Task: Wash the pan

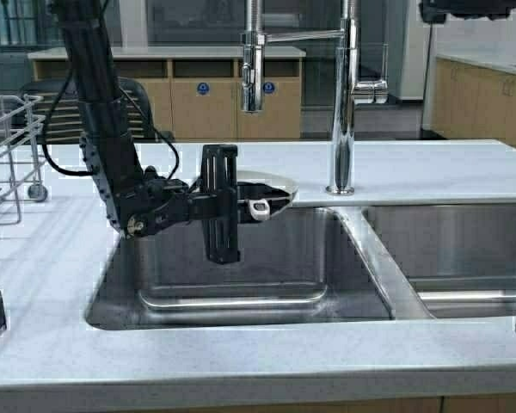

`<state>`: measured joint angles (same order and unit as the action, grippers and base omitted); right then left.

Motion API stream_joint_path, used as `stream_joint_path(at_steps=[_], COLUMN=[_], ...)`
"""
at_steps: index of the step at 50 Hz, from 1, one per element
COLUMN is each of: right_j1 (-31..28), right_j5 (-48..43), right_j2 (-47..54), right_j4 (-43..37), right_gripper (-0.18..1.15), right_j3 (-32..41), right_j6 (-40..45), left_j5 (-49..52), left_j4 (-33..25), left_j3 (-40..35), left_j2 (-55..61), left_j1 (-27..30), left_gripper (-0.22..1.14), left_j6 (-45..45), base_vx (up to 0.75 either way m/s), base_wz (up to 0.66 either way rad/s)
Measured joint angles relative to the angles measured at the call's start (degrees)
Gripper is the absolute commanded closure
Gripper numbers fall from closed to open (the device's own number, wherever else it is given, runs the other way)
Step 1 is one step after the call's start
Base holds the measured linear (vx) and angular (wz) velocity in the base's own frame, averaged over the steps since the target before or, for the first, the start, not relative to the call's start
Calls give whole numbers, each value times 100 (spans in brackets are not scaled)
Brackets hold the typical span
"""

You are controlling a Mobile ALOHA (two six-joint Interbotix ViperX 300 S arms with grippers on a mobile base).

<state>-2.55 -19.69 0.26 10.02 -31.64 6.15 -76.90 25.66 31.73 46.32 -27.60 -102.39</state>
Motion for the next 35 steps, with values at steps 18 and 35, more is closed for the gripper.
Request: stream_joint_path(at_steps=[18,35], right_j1=[0,-53], right_j5=[1099,1608], right_j2=[1635,2408], right_j4=[369,378], right_gripper=[-7,-7], right_j3=[2048,3146], right_j6=[563,563], left_j5=[-97,-149], left_j4=[0,0], left_j3=[70,44], left_j2=[0,35], left_j1=[9,9], left_gripper=[89,89], left_j6=[44,44], base_vx=[0,0], base_wz=[0,0])
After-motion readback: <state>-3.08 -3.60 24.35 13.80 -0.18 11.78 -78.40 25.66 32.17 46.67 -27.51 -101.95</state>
